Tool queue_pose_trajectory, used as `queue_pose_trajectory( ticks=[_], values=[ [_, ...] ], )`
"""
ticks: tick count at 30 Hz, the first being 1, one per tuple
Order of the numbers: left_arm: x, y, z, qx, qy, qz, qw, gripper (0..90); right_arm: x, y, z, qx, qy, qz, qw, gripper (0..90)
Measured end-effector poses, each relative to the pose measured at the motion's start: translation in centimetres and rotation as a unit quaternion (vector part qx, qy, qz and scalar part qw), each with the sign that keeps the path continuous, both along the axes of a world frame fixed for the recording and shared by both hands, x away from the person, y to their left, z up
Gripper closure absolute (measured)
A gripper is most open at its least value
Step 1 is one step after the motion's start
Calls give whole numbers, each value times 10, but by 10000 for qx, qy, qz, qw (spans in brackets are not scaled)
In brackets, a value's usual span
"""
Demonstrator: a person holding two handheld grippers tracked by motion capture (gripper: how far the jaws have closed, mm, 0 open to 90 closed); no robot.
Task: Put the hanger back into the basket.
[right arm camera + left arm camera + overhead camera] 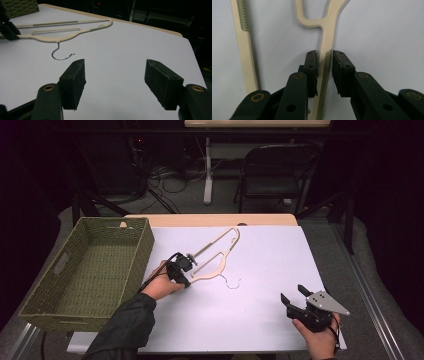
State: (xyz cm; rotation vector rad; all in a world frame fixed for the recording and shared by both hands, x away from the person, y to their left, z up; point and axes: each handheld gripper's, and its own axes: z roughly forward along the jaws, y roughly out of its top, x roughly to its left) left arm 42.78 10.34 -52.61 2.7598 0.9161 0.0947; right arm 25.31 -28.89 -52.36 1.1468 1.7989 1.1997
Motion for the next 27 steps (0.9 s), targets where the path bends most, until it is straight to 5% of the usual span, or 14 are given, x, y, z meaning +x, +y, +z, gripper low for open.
queue_pose_trajectory(
  ticks=[9, 18, 27],
  values=[
    [0, 1, -1, -71, -16, -120, 9999, 777, 0, 0, 1, -29, 45, 13, 10000, 330],
    [-3, -2, 0, 82, -174, -445, 9988, 799, 0, 0, 0, 4, 11, -1, 10000, 330],
    [-7, -2, 2, -35, -89, -302, 9995, 803, 0, 0, 0, -8, 15, -5, 10000, 330]
  ],
)
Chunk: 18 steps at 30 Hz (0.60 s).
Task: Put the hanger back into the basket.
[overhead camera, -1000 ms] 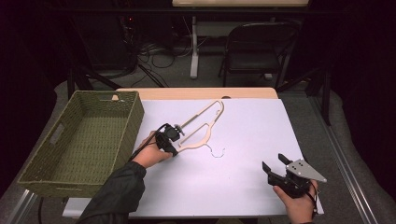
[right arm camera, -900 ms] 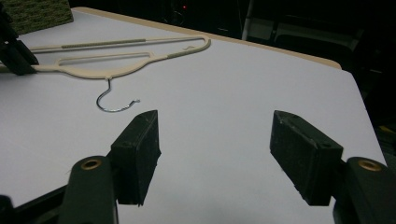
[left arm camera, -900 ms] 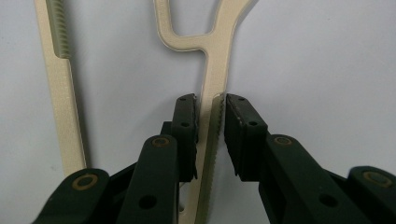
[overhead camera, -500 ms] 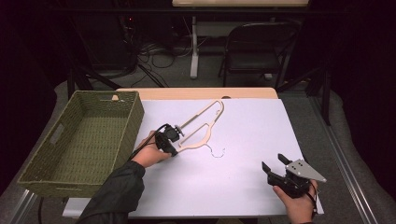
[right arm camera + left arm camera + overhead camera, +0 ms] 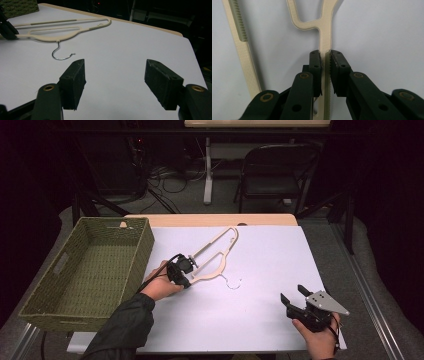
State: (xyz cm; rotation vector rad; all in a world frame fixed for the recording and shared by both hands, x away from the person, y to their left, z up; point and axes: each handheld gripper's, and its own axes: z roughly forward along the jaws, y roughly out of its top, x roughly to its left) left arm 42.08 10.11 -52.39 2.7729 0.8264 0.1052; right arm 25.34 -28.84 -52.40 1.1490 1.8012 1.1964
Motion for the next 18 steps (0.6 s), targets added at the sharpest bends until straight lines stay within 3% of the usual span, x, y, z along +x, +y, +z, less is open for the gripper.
queue_pose_trajectory(
  ticks=[6, 12, 15, 18],
  values=[
    [-3, 1, 5, -148, 30, 72, 9999, 803, 0, -1, 0, -16, 42, 0, 10000, 330],
    [-8, 2, 12, -213, -76, 112, 9997, 803, 0, 0, 0, 1, 4, -7, 10000, 330],
    [-9, 5, 16, -423, -16, 205, 9989, 803, 0, 0, 0, 0, -3, -10, 10000, 330],
    [-12, 6, 21, -445, -59, 231, 9987, 803, 0, 0, 0, 9, -17, -17, 10000, 330]
  ],
)
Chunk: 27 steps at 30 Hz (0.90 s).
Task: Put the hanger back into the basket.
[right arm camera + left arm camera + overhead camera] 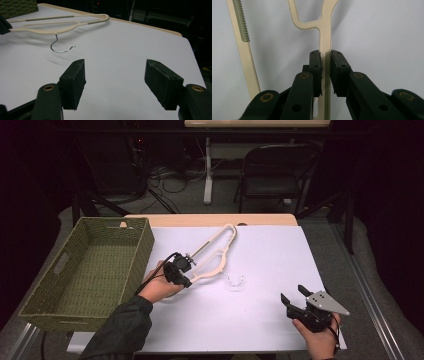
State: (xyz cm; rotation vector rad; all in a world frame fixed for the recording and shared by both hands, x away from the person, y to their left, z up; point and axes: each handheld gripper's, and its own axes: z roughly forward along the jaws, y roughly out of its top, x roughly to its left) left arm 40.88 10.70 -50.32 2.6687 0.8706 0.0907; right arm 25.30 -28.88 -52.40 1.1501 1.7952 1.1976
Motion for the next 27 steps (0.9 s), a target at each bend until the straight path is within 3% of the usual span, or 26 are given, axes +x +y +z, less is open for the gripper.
queue_pose_trajectory(
  ticks=[4, 20, 27],
  values=[
    [-5, 0, 8, -158, -49, 61, 9998, 802, 0, -1, 0, -16, 37, 4, 10000, 330],
    [-21, 7, 37, -319, -127, 300, 9990, 802, -1, -1, 0, 4, 26, -34, 10000, 329],
    [-32, 7, 57, -399, -240, 373, 9982, 802, -2, -2, 1, -18, 49, -38, 10000, 329]
  ],
)
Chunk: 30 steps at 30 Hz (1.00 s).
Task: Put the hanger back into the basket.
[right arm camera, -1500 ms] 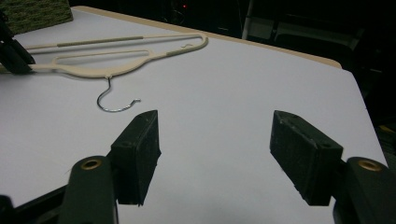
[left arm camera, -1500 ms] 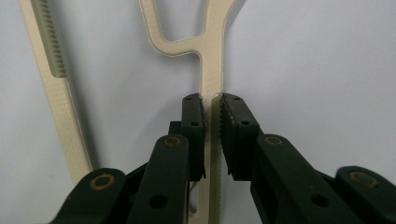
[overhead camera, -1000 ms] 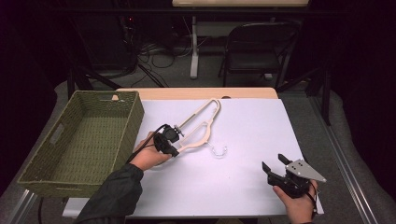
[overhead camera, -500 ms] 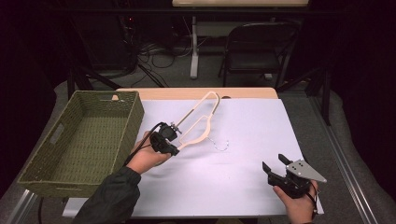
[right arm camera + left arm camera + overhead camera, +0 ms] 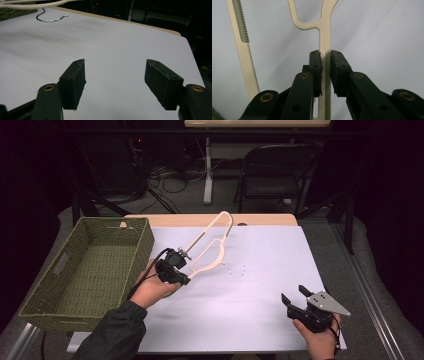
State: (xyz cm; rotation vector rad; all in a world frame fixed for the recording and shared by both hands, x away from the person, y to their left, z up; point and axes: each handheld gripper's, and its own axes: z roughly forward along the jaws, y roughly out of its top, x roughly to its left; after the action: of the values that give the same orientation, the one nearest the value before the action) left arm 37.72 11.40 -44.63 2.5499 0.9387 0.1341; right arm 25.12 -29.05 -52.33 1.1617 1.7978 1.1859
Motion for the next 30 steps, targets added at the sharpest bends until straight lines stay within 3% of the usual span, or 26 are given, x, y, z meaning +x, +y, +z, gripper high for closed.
queue_pose_trajectory(
  ticks=[6, 16, 30],
  values=[
    [-10, 4, 20, -29, -142, -91, 9999, 801, 0, 0, -1, 45, -47, -24, 10000, 329],
    [-26, 20, 51, 171, -346, -107, 9992, 801, -1, 0, 0, 62, -41, -30, 10000, 330],
    [-37, 78, 72, 197, -488, 222, 9984, 801, -1, 1, -1, 44, -35, -37, 10000, 330]
  ],
)
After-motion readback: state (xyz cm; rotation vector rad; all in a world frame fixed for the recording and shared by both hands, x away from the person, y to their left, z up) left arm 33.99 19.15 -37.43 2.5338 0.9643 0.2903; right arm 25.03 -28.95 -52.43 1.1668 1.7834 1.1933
